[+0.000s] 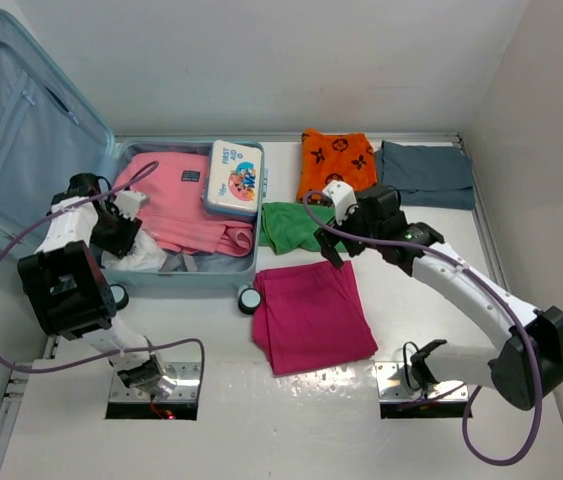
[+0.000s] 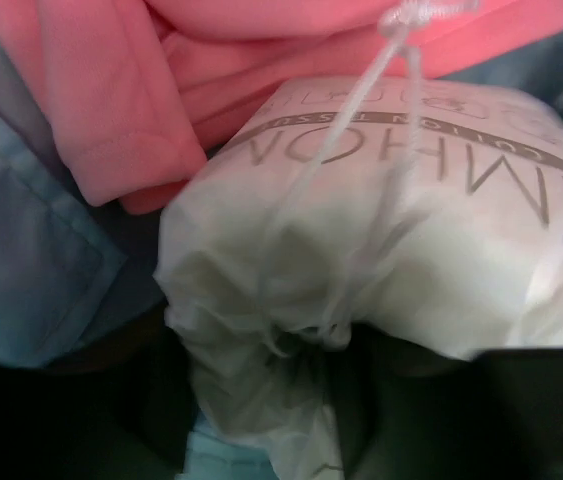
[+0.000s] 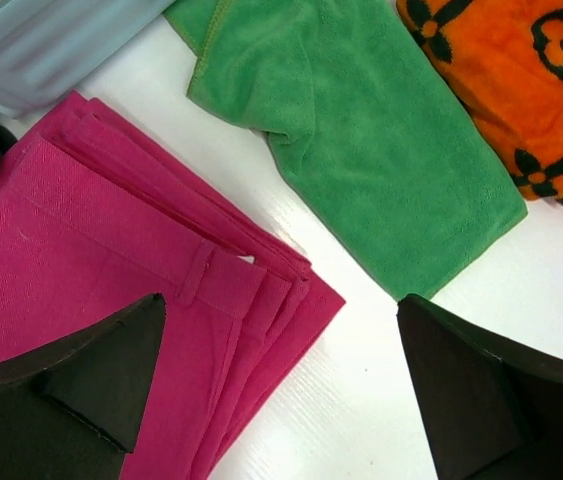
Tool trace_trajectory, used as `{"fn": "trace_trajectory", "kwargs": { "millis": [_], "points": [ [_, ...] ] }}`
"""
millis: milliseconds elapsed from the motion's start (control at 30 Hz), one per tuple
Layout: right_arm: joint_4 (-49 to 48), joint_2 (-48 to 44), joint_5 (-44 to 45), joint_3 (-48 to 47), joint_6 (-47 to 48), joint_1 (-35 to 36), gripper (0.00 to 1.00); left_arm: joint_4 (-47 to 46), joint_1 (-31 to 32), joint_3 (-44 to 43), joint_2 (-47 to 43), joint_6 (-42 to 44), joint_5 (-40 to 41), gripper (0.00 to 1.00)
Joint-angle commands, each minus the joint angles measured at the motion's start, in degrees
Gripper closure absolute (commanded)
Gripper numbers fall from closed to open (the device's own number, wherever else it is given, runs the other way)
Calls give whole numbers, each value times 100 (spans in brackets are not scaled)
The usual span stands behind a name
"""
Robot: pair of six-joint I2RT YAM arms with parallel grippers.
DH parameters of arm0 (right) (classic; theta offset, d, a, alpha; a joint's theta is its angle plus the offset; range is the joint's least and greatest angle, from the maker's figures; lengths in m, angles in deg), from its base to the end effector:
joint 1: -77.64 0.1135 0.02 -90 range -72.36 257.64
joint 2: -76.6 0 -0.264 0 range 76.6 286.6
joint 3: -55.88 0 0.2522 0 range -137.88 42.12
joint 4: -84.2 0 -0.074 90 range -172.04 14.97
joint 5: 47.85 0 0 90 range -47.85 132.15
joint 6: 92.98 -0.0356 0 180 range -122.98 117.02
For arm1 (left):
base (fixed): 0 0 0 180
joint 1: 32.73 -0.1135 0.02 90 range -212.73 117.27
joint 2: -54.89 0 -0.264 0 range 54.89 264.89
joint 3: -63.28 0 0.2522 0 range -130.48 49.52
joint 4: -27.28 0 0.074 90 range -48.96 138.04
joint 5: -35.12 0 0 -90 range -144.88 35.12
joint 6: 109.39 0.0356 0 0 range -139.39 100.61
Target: Pack the luggage
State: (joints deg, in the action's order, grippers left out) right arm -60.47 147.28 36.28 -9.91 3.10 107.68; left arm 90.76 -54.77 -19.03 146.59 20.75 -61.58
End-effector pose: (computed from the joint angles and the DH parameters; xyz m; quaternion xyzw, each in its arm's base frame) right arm 0.2297 0.1371 0.2705 -0.3013 0.8546 0.1327 0.4015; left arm 0.2879 0.1121 0.2317 0.1639 0.9735 0.0273 0.1572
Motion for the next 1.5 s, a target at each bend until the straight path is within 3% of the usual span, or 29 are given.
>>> {"fn": "trace_trajectory", "kwargs": {
  "millis": [0, 100, 133, 267, 333, 433, 500, 567, 700, 900, 1000, 1100, 1233, 1367, 1467],
  "points": [
    [76, -203, -230, 26, 68, -139, 3, 118, -222, 281, 156, 389, 249, 45],
    [286, -308, -336, 26, -90, -227, 3, 284, -449, -165, -344, 442, -777, 38],
    [392, -378, -362, 26, -195, -236, 3, 372, -615, -367, -494, 338, -1529, 34],
    [823, -686, -476, 166, -843, -349, 3, 259, -863, -1596, -1223, -329, -3125, 0],
    [1051, -940, -468, 368, -1056, -341, 3, -110, -863, -1897, -1444, -934, -3389, 0],
    [1350, -1204, -407, 596, -1320, -376, 3, 132, -600, -2372, -1576, -1061, -3750, 0],
    [1508, -1327, -398, 676, -1513, -446, 3, 870, -74, -2575, -1576, 34, -4207, 0],
    [1693, -1433, -336, 852, -1706, -464, 3, 1216, 522, -2348, -1786, 379, -4156, 0],
    [1974, -1416, -292, 1177, -2521, -596, 3, 814, 2786, -989, -2340, 153, -3228, 6],
    [1781, -1109, -635, 1643, -3149, -877, 3, -163, 4698, 0, -2929, -428, -2222, 6],
    [1755, -942, -617, 1459, -2886, -1008, 2, -488, 5480, 316, -3131, -594, -1880, 6],
    [1667, -924, -617, 1188, -2403, -1272, 2, -681, 7058, 492, -2897, -884, -1230, 9],
    [1650, -985, -846, 985, -1797, -1702, 3, -1015, 8422, 545, -2447, -1350, -403, 17],
    [1693, -1100, -1047, 862, -1480, -2151, 4, -1543, 9180, 869, -2184, -1957, -263, 20],
    [1860, -1074, -1749, 747, -1277, -2467, 4, -1815, 9797, 958, -1894, -2115, -139, 21]
  ]
}}
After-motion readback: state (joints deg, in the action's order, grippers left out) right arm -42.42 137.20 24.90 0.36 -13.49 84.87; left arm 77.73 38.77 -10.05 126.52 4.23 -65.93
